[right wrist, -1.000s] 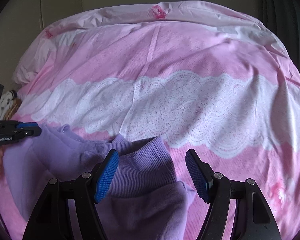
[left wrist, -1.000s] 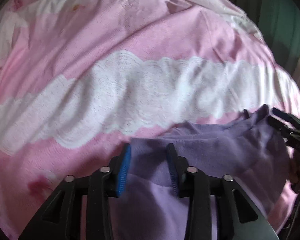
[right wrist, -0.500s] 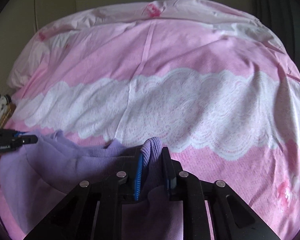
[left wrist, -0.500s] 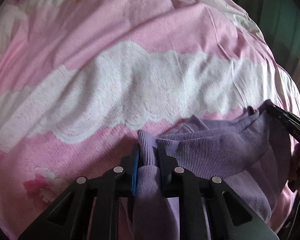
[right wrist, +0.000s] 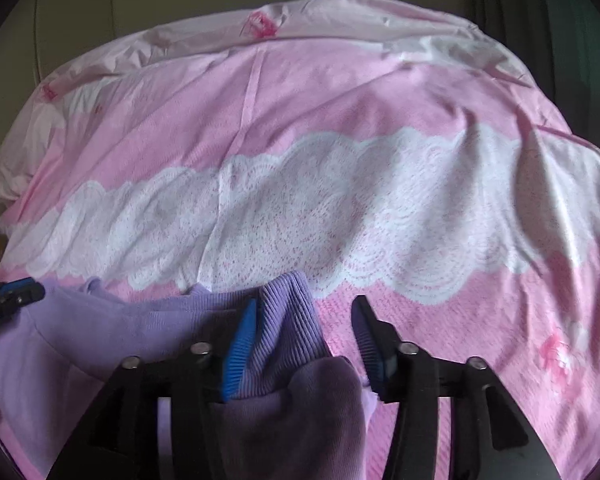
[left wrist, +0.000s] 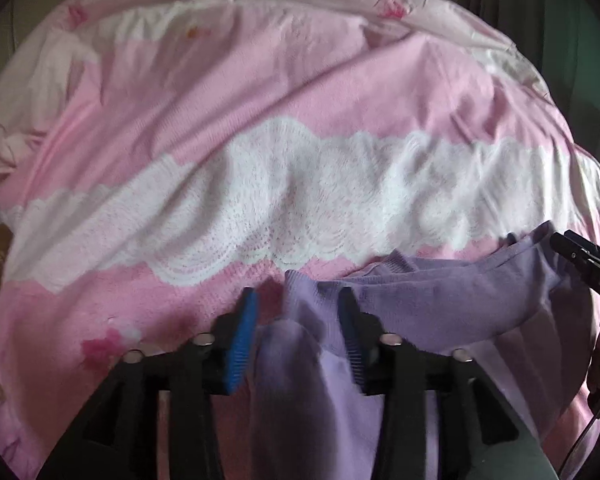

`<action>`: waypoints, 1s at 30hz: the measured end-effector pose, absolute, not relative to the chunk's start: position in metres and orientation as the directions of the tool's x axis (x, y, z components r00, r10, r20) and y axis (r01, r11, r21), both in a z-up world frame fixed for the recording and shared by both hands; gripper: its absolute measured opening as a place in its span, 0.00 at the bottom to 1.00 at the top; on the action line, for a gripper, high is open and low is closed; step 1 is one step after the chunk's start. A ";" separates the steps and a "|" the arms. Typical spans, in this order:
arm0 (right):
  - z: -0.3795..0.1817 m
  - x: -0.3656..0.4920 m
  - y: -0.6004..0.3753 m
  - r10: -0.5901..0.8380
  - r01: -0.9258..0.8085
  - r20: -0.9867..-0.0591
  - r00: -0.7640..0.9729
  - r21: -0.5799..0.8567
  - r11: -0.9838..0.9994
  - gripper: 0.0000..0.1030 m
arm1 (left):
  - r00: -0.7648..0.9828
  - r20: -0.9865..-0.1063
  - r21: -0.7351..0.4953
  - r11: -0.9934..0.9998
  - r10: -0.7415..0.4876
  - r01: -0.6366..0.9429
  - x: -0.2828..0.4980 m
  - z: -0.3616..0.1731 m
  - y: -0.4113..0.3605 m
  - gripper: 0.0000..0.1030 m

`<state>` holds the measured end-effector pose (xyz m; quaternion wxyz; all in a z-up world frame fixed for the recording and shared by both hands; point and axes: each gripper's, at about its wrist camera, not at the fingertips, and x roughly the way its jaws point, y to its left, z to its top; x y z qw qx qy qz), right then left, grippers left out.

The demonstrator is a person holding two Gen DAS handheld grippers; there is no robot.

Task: Fold small clothes
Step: 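Open both tools to release the folded sweatshirt and withdraw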

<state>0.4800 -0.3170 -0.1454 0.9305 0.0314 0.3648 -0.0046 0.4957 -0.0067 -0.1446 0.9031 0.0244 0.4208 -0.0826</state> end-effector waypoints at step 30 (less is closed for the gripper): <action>-0.194 0.384 -0.257 0.004 0.037 -0.742 0.670 0.038 0.999 0.58 | 0.700 -0.706 -0.108 0.993 -0.106 0.041 0.383 -0.195 -0.014 0.84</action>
